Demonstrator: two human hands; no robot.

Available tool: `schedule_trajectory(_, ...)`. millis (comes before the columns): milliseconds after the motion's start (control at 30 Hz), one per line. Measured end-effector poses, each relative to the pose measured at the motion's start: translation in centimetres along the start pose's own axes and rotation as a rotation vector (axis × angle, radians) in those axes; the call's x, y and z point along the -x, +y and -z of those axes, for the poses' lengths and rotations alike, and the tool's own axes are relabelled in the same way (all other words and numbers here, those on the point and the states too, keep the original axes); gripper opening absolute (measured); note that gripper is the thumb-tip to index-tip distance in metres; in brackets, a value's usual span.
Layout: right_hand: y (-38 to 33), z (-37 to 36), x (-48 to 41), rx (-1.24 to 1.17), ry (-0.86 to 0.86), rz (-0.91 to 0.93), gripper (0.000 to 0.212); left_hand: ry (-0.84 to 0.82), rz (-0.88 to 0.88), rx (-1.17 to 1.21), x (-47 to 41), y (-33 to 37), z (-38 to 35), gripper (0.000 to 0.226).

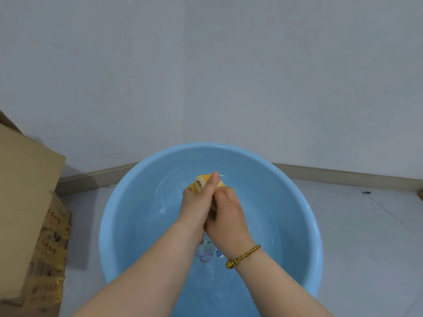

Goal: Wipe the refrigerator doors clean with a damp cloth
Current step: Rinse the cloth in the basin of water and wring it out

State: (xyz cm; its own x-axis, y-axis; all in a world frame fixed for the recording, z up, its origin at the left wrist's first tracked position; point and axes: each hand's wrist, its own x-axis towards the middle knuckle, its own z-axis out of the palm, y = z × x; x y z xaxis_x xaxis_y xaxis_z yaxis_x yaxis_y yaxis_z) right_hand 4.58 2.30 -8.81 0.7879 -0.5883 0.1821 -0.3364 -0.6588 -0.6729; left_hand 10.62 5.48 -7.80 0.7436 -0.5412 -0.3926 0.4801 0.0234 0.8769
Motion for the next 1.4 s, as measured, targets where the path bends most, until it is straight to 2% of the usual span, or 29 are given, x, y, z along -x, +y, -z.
schedule_trajectory(67,0.1,-0.3,0.7,0.101,0.049,0.113,0.039,0.05,-0.035,0.065,0.1,0.2,0.5,0.014)
schedule_trajectory(133,0.5,-0.2,1.0,0.073,0.162,0.077,0.06,0.033,-0.062,0.071,0.2,0.5,1.0,0.011)
schedule_trajectory(200,0.4,0.6,1.0,-0.176,0.085,-0.156,0.099,-0.062,-0.086,0.044,0.5,0.9,1.1,0.013)
schedule_trajectory(233,0.4,1.0,0.8,-0.361,0.009,-0.267,0.111,-0.127,-0.092,0.037,0.8,1.0,1.1,0.016)
schedule_trajectory(267,0.4,1.2,0.7,-0.506,-0.042,-0.314,0.114,-0.189,-0.092,0.037,1.0,1.2,1.1,0.019)
schedule_trajectory(300,0.4,1.3,0.6,-0.596,-0.081,-0.321,0.111,-0.24,-0.086,0.045,1.2,1.4,1.1,0.021)
schedule_trajectory(333,0.5,1.3,0.6,-0.666,-0.107,-0.299,0.098,-0.271,-0.076,0.051,1.3,1.5,1.2,0.022)
schedule_trajectory(400,0.5,1.1,0.4,-0.66,-0.168,-0.234,0.059,-0.294,-0.041,0.023,1.2,1.7,1.4,0.027)
schedule_trajectory(467,0.6,1.2,0.1,-0.454,-0.243,-0.294,0.023,-0.3,0.038,-0.044,1.1,1.9,1.3,0.038)
schedule_trajectory(533,0.9,1.7,-0.2,-0.175,-0.24,-0.407,0.011,-0.251,0.098,-0.161,1.1,1.5,1.2,0.067)
schedule_trajectory(600,1.7,1.9,-0.2,0.063,-0.15,-0.46,0.012,-0.14,0.116,-0.225,1.4,0.6,1.0,0.097)
schedule_trajectory(633,1.5,1.9,0.1,0.165,-0.08,-0.413,0.019,-0.106,0.117,-0.2,1.8,0.3,0.8,0.104)
schedule_trajectory(700,1.7,0.8,1.0,0.426,0.136,-0.055,0.038,-0.044,0.134,-0.124,2.2,0.0,0.1,0.112)
schedule_trajectory(767,1.5,-0.2,1.6,0.532,0.222,0.204,0.067,0.096,0.197,-0.004,1.6,-0.2,-0.1,0.096)
schedule_trajectory(833,1.8,-1.2,1.5,0.507,0.25,0.314,0.08,0.099,0.231,0.15,1.0,-0.2,0.3,0.058)
schedule_trajectory(900,1.4,-0.7,1.6,0.459,0.285,0.324,0.077,0.035,0.216,0.24,0.8,-0.3,0.6,0.015)
schedule_trajectory(1000,-0.4,0.4,1.9,0.062,0.293,0.014,0.065,-0.018,0.033,0.257,1.1,0.1,0.5,0.023)
schedule_trajectory(1067,-1.0,0.6,1.4,-0.199,0.152,-0.24,0.072,-0.088,-0.126,0.194,1.5,1.0,0.6,0.022)
schedule_trajectory(1133,-0.7,0.6,0.1,-0.212,0.06,-0.243,0.067,-0.161,-0.21,0.163,1.8,2.0,0.8,0.016)
schedule_trajectory(1200,-1.4,0.8,-0.6,-0.13,-0.071,-0.186,0.036,-0.188,-0.274,0.094,1.8,2.6,1.1,0.016)
schedule_trajectory(1233,-1.5,0.8,-0.7,-0.172,-0.116,-0.197,0.026,-0.188,-0.293,0.066,1.9,2.8,1.1,0.02)
schedule_trajectory(1333,-1.5,1.1,0.1,-0.52,-0.255,-0.322,0.021,-0.196,-0.317,0.017,2.2,2.6,1.0,0.03)
schedule_trajectory(1400,-1.3,1.7,0.3,-0.638,-0.384,-0.353,0.021,-0.216,-0.293,0.02,2.4,2.6,1.2,0.036)
